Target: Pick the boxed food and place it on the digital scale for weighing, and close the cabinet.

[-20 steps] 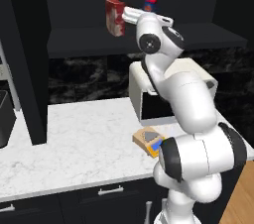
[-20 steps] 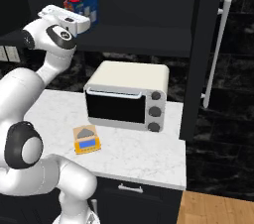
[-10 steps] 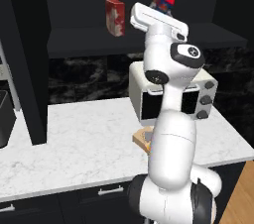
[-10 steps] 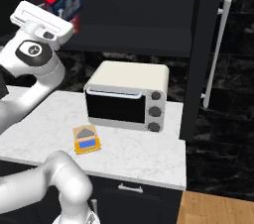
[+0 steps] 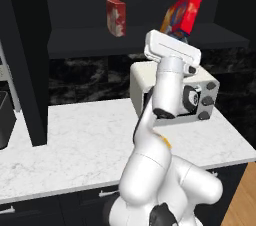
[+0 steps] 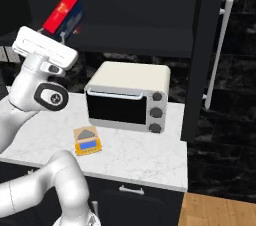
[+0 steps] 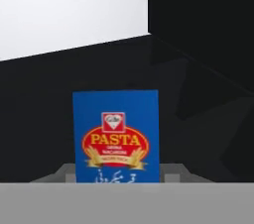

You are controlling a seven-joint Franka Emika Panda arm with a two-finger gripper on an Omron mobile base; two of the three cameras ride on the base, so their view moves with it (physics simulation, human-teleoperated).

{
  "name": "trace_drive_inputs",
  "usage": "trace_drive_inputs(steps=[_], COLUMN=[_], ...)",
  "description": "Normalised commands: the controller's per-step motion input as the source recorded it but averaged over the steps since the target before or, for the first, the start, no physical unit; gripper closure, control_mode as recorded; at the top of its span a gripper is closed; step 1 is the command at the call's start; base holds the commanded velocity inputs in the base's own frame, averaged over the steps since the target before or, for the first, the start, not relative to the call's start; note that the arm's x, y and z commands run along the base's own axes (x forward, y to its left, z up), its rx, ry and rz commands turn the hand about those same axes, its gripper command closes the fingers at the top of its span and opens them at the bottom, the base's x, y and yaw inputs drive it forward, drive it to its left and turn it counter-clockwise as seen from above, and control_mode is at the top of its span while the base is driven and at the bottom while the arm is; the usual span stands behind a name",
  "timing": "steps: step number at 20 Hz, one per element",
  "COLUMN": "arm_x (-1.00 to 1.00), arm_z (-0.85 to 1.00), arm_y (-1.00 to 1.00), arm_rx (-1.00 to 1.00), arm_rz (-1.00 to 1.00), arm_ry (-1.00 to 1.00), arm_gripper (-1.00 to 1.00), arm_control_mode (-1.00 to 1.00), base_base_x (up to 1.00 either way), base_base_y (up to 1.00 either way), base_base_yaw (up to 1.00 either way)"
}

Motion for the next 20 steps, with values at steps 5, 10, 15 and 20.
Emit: trace_drive_inputs(steps=[5,10,15,20], arm_x=[-1.00,-1.00,-0.76,-0.31], arm_z=[0.45,0.59,0.10,-0.05], arm_y=[-0.30,-0.24,-0.26,-0.03], arm_rx=[0.00,0.00,-0.04,-0.13], arm_rz=[-0.13,0.00,0.05,0.26], arm_ry=[0.17,0.32,0.46,0.45], arm_gripper=[1.00,1.00,1.00,1.00], arm_control_mode=[-1.00,-1.00,-1.00,-1.00], base_base_x=[0.00,0.00,0.00,0.00], base_base_y=[0.00,0.00,0.00,0.00], base_base_yaw=[0.00,0.00,0.00,0.00])
